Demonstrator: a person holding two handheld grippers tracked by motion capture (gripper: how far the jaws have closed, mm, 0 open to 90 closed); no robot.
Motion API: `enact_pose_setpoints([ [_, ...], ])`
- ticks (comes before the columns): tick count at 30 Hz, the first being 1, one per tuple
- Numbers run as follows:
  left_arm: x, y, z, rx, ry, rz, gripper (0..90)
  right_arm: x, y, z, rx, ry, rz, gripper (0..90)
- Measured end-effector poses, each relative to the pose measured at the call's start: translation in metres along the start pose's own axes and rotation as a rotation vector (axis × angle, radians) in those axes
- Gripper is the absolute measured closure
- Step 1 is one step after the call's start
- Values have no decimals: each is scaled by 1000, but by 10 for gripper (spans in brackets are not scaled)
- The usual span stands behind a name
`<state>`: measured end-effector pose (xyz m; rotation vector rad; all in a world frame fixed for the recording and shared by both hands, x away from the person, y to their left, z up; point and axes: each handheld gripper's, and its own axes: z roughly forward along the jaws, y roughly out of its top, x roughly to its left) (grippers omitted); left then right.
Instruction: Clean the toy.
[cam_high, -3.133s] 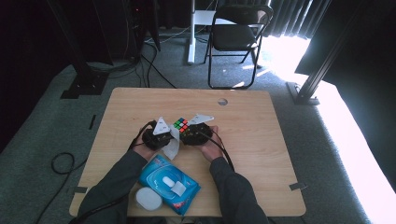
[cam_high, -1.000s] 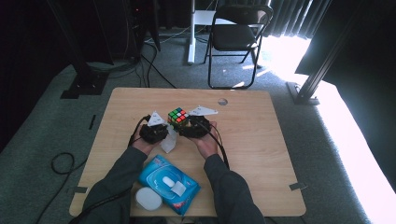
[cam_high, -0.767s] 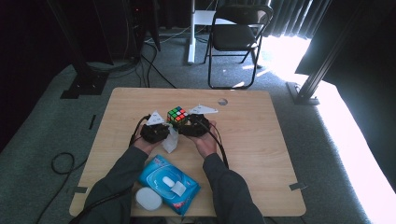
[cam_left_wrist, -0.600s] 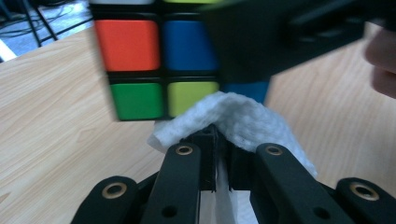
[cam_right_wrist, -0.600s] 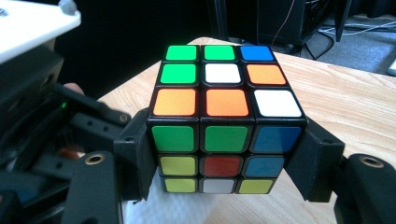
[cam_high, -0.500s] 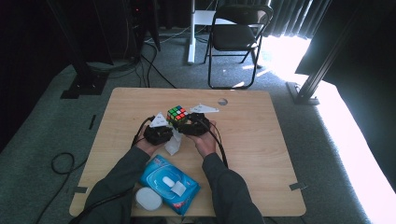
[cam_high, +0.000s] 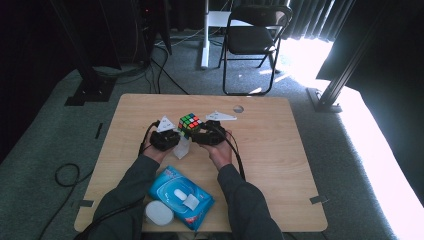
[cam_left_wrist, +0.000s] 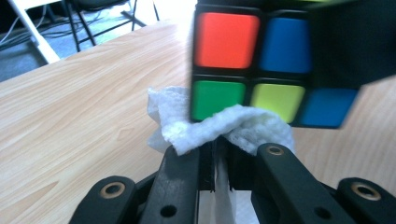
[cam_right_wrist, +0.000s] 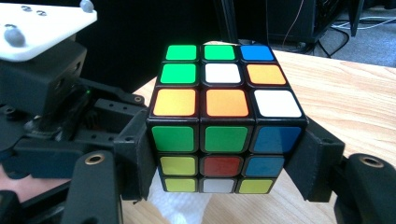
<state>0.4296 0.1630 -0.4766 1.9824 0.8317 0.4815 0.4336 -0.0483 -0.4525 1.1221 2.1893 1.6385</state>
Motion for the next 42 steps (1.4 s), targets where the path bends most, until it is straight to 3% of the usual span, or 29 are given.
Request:
enact_pose_setpoints([
  [4,-3,1,2,12,-32,10,834,0,0,1,2,1,2,343],
  [12,-24,6,4,45,-147,112,822,-3,0,1,-12,0,20,343],
  [15,-26,7,4,46,-151,120,822,-4,0,1,-11,-2,15,343],
  [31,-2,-2,-8,1,-61,5,828,-8,-4,-3,-1,-14,6,343],
  [42,14,-5,-20,2,22,-31,832,-14,-8,-10,21,-61,-33,342],
])
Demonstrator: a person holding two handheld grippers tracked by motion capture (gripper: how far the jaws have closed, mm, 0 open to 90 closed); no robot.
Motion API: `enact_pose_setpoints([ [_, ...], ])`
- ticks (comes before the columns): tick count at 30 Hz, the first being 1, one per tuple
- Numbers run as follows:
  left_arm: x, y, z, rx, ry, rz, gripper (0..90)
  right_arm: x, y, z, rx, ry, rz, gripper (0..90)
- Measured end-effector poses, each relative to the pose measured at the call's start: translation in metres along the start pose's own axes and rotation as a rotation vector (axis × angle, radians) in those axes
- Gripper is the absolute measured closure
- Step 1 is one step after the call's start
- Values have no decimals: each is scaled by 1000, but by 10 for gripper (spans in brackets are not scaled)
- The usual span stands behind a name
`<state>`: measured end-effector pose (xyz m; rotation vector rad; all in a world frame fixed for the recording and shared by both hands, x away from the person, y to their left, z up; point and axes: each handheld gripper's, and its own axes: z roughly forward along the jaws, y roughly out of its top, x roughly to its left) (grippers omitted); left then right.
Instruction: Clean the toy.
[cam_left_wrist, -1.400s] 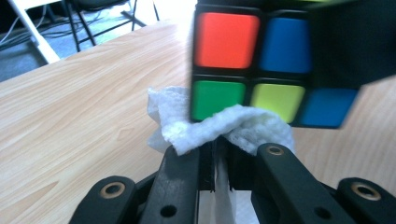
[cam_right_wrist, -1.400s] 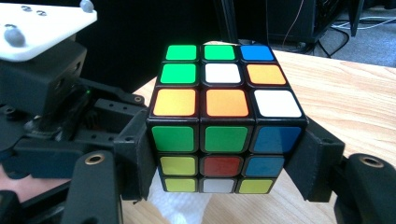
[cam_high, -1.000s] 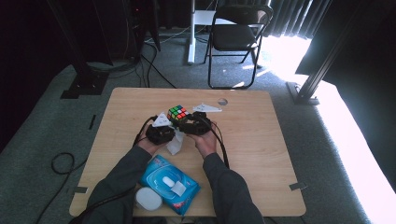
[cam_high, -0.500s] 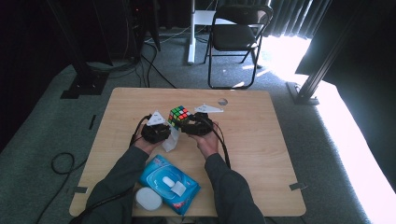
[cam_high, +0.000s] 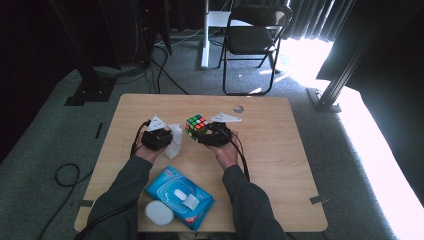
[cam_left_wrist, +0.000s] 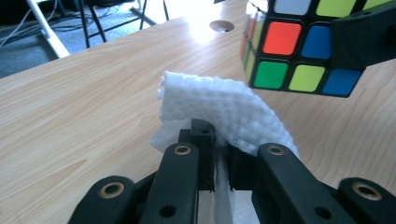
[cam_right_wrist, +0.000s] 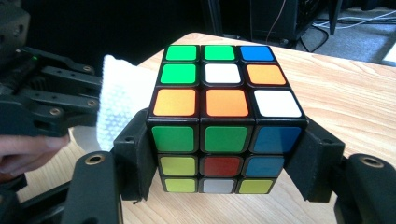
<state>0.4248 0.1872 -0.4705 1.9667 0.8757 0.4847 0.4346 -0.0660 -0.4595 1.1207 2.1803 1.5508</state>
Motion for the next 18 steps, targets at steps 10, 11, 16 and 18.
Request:
enact_pose_setpoints([
  [10,2,0,-5,4,12,4,832,-2,-3,0,13,-20,-22,342],
  [11,2,-1,-5,6,14,2,830,-2,-4,0,15,-25,-27,342],
  [16,5,-4,-7,10,23,-5,830,-7,-8,0,31,-44,-29,342],
  [18,6,-5,-8,9,26,-11,830,-8,-10,-1,35,-54,-40,342],
])
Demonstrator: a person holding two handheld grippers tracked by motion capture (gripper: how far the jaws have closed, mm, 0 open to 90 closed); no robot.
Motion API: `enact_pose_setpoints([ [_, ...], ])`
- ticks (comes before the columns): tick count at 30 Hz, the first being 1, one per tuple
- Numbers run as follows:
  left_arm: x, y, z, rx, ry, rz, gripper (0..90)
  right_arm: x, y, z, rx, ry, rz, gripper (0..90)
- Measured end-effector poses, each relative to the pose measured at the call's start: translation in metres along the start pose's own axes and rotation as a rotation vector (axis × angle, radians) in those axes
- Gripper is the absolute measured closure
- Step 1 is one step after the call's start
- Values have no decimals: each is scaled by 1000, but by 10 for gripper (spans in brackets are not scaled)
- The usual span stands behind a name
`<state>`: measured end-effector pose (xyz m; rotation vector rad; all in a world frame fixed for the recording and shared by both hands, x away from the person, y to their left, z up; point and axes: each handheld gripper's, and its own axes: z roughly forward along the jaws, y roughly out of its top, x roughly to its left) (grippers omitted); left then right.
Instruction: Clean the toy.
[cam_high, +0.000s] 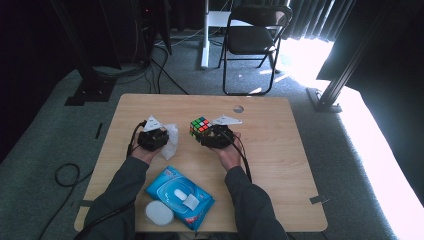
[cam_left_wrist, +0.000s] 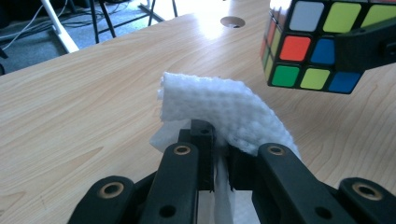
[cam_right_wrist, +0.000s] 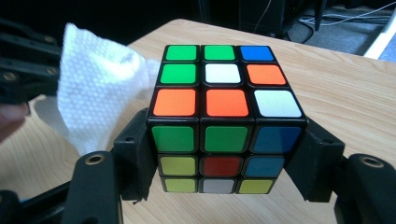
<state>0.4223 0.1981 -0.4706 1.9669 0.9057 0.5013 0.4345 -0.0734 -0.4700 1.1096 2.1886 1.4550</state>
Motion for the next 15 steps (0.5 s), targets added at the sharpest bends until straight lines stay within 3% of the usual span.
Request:
enact_pose_setpoints([
  [15,3,-3,-4,16,11,5,831,-4,-10,-1,29,-53,-52,342],
])
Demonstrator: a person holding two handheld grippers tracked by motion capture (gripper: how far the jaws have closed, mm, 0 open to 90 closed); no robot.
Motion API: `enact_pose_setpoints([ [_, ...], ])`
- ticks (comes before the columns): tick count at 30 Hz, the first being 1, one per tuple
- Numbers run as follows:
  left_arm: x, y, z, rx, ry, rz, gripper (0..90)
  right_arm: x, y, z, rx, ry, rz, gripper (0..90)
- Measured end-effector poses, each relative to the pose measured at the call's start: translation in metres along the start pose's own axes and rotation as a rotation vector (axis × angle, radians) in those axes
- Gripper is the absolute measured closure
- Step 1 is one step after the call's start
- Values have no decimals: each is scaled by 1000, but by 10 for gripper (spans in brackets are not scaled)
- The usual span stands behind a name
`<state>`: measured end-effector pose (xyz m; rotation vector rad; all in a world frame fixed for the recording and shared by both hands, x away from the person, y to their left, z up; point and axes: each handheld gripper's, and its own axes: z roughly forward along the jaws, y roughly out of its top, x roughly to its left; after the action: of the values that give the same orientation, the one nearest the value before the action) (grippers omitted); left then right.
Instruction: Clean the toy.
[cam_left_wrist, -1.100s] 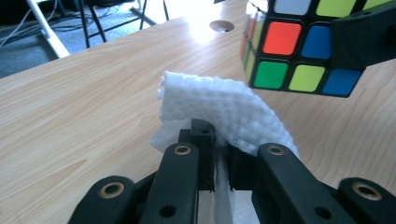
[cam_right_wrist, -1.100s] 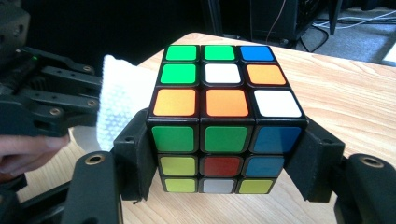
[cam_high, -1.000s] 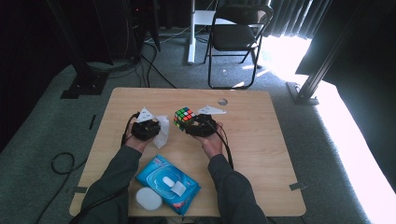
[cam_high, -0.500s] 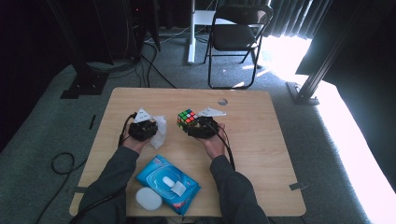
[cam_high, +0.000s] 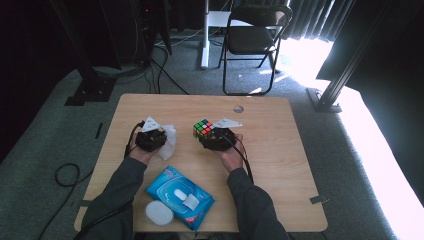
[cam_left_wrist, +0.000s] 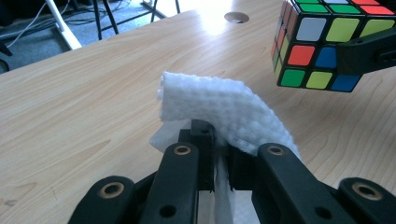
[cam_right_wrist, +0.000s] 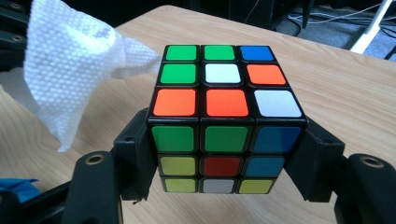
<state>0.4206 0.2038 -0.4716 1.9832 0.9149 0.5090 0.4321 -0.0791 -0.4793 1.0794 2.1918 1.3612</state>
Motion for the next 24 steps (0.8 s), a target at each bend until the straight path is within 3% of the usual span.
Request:
enact_pose_setpoints([
  [15,7,-11,1,18,21,-35,828,-8,-15,2,24,-32,17,342],
  [24,9,-18,5,49,39,-30,820,-11,-23,6,43,-52,18,342],
])
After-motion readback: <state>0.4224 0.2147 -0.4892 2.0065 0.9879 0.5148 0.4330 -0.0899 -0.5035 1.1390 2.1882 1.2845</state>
